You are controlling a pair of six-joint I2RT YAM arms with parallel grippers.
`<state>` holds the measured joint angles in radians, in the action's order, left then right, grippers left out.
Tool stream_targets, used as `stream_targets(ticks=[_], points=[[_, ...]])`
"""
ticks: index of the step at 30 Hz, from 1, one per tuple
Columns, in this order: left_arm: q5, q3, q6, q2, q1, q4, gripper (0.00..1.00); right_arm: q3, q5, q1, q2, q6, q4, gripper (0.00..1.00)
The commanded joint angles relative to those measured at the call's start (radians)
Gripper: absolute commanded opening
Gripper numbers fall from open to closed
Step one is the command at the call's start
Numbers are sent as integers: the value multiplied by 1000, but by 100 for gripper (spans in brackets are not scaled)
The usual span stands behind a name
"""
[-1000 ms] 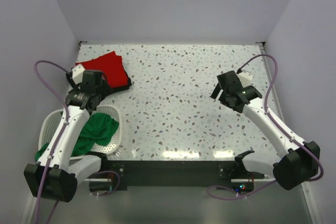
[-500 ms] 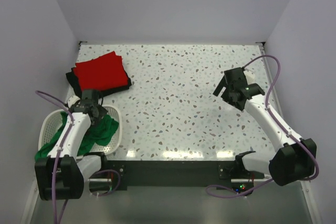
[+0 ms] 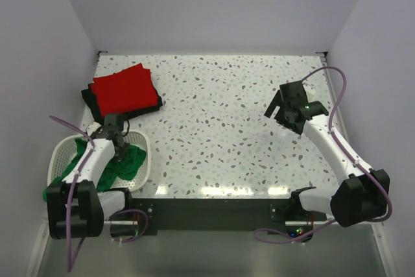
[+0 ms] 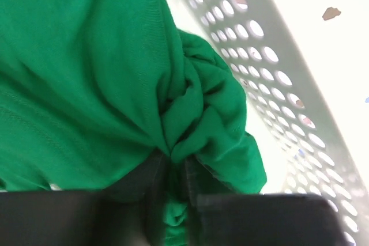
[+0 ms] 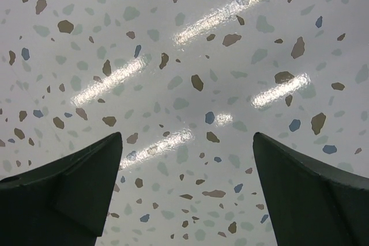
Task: Fold and stack the t-shirts
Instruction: Grab the tshirt from the pile
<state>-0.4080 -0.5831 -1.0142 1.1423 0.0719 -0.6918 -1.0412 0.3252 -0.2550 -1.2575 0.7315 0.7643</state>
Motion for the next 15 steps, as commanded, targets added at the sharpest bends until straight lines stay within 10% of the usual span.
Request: stream_targets(ticks=[1,15], points=[[-8,-9,-17,-39,9,20,11,-43,-8,10,-2,-35,-20,99],[4,-352,78,-380,8,-29,0,-63,-40,30,-28,-53,-36,99]])
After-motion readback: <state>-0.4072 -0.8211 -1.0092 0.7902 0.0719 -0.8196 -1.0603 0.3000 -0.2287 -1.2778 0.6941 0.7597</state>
